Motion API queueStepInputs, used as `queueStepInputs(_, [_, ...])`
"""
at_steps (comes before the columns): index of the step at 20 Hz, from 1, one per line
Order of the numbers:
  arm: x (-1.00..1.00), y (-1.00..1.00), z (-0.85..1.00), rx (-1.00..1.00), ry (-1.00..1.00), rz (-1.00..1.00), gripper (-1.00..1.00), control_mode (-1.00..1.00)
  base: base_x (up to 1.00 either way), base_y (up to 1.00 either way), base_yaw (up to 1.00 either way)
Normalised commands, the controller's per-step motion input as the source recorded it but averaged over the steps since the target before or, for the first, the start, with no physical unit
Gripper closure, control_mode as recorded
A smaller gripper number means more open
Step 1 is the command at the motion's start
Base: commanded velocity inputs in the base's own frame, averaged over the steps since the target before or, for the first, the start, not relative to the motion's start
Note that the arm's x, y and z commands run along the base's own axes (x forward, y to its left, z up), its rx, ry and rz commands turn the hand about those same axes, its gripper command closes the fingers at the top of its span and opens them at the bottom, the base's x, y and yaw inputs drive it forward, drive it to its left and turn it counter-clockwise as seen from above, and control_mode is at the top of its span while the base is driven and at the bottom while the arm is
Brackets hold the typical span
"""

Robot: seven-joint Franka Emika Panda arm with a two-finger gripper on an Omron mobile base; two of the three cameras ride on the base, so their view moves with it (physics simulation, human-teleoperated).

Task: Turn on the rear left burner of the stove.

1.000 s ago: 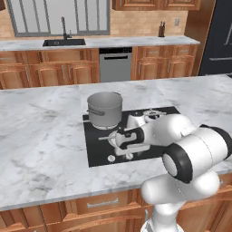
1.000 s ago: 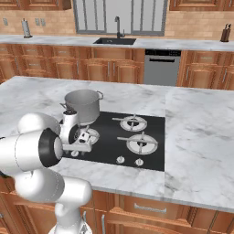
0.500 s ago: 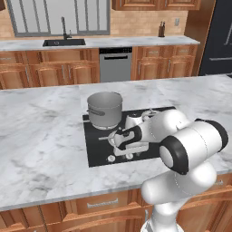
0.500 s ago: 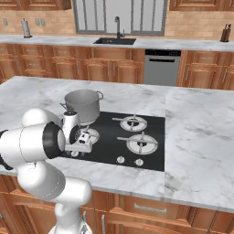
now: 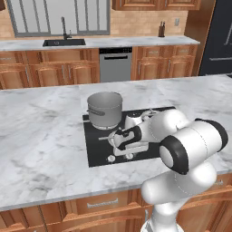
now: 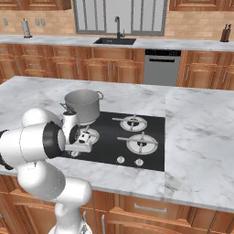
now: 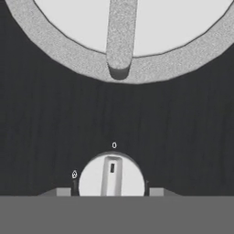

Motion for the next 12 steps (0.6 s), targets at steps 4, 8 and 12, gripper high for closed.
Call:
queueStepInputs(4, [-0.06, 0.00, -0.15, 0.00, 0.00, 0.03, 1.00, -1.00, 0.00, 0.00, 0.00])
queueStepInputs(8, [0.00, 0.03, -0.21, 0.00, 0.06, 0.32, 1.00, -1.00, 0.00, 0.00, 0.00])
queueStepInputs(12, [0.00, 0.00, -0.26, 0.00, 0.00, 0.69, 1.00, -1.00, 0.00, 0.00, 0.00])
